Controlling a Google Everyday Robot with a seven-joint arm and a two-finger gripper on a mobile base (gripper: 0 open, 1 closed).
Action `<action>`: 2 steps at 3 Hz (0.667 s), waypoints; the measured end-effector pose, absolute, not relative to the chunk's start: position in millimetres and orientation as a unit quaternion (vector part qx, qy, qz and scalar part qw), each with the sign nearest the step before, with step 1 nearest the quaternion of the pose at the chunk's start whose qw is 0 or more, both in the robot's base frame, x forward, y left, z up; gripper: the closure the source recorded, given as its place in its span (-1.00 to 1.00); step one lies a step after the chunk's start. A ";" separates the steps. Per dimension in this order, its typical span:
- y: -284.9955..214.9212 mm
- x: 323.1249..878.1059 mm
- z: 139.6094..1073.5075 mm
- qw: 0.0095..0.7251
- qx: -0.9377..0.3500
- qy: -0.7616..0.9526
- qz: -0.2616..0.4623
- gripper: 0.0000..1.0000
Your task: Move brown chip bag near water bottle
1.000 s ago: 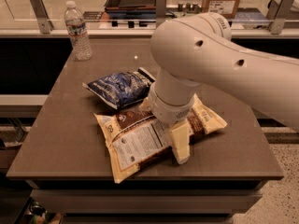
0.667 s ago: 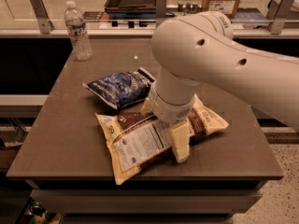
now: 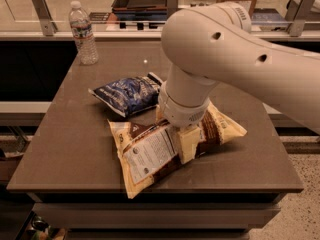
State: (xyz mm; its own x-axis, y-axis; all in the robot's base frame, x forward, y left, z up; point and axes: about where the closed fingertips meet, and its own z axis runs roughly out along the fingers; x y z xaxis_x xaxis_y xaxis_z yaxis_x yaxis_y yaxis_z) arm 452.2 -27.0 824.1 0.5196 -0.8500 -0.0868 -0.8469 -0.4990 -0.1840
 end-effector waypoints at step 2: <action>-27.0 452.2 828.4 0.102 -0.866 0.490 -0.008 1.00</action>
Offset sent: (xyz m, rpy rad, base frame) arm 0.0000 0.0000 0.0041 0.0000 0.0000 0.0000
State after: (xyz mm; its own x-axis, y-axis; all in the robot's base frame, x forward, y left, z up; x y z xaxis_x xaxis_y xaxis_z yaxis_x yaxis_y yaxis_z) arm 452.2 -27.0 828.4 0.5197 -0.8500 -0.0867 -0.8468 -0.4990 -0.1841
